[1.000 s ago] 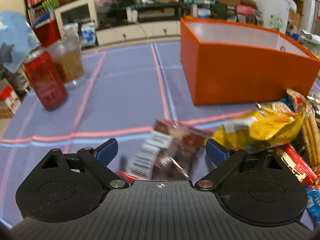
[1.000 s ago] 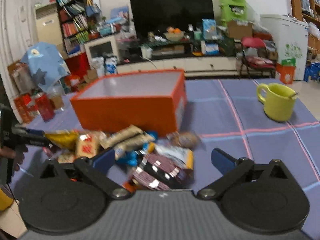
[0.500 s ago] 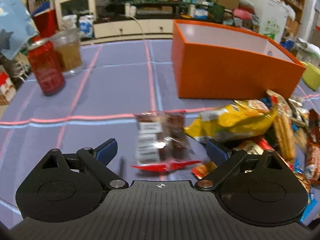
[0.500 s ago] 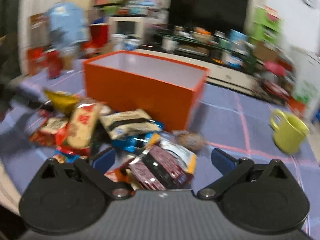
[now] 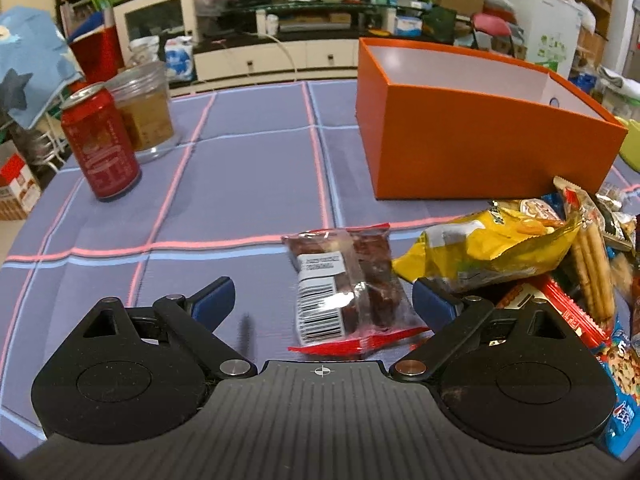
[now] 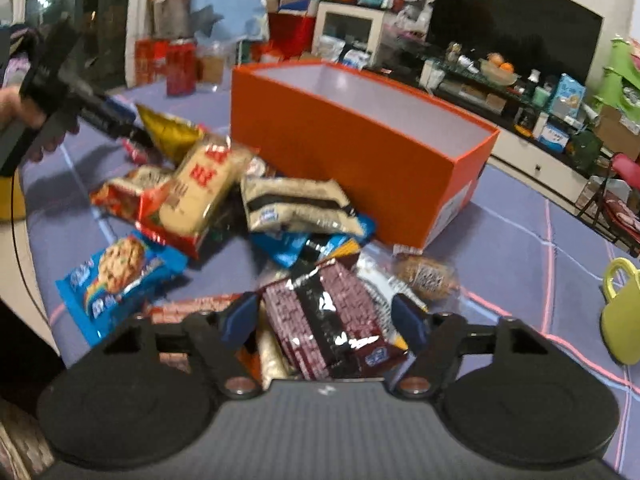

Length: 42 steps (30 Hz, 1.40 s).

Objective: Organize snacks
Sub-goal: 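Grasp the clear barcoded date bag with left gripper while right grasps dark striped wafer pack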

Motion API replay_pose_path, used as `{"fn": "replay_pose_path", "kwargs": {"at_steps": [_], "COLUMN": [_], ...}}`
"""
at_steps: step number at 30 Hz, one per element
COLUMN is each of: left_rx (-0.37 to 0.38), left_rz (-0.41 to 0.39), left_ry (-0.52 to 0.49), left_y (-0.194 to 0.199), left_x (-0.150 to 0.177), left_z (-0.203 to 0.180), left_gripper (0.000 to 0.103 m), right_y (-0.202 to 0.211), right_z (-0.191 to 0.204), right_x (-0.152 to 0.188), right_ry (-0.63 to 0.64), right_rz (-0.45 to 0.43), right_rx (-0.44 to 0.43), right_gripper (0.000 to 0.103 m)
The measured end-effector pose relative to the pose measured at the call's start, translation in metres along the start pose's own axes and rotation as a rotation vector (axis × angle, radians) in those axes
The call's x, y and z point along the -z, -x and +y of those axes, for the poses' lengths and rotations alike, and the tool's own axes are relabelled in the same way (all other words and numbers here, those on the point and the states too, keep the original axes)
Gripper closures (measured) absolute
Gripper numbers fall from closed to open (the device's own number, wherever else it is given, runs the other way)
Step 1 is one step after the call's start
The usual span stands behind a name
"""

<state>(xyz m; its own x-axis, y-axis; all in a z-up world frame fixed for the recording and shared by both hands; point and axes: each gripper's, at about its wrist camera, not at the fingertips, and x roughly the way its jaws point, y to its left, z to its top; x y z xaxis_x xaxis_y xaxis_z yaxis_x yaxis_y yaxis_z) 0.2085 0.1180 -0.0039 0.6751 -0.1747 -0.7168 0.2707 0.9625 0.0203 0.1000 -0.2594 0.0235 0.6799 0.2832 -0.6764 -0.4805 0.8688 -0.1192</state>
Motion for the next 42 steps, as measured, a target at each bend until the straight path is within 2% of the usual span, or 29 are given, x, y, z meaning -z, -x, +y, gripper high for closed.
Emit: {"fn": "replay_pose_path", "kwargs": {"at_steps": [8,13,18,28,30,31,32,33,36,42], "left_rx": [-0.011,-0.017,-0.005,-0.016,-0.017,-0.015,-0.014,-0.017,-0.007,-0.032], "left_rz": [0.028,0.042,0.062,0.052,0.051,0.05,0.05,0.053,0.068,0.035], "left_ry": [-0.07,-0.03,0.066,0.057,0.058,0.053,0.051,0.06,0.103,0.093], "left_y": [-0.015,-0.02,-0.028,-0.033,-0.032,-0.031,-0.03,-0.029,-0.027,-0.011], "left_x": [0.0,-0.001,-0.005,-0.003,-0.003,-0.003,-0.004,-0.006,-0.008,-0.01], "left_z": [-0.02,-0.018,-0.009,-0.016,-0.018,-0.019,-0.02,-0.02,-0.015,-0.009], "left_gripper": [0.031,0.037,0.043,0.041,0.047,0.052,0.066,0.069,0.071,0.071], "right_y": [-0.007,-0.01,-0.011,-0.012,-0.012,-0.012,-0.011,-0.01,-0.009,-0.003], "right_z": [-0.002,-0.003,-0.004,0.0,0.002,0.003,0.003,0.003,0.004,0.004], "right_x": [-0.001,0.001,0.001,0.002,0.001,0.001,0.0,-0.001,-0.002,-0.004], "right_ry": [-0.03,-0.051,-0.069,-0.073,-0.062,-0.055,-0.05,-0.049,-0.05,-0.058], "right_rz": [0.031,0.046,0.053,0.055,0.056,0.059,0.063,0.067,0.074,0.053], "right_rx": [-0.003,0.009,0.021,0.032,0.037,0.044,0.057,0.062,0.073,0.083], "right_gripper": [0.037,0.037,0.04,0.038,0.041,0.048,0.052,0.054,0.057,0.06]}}
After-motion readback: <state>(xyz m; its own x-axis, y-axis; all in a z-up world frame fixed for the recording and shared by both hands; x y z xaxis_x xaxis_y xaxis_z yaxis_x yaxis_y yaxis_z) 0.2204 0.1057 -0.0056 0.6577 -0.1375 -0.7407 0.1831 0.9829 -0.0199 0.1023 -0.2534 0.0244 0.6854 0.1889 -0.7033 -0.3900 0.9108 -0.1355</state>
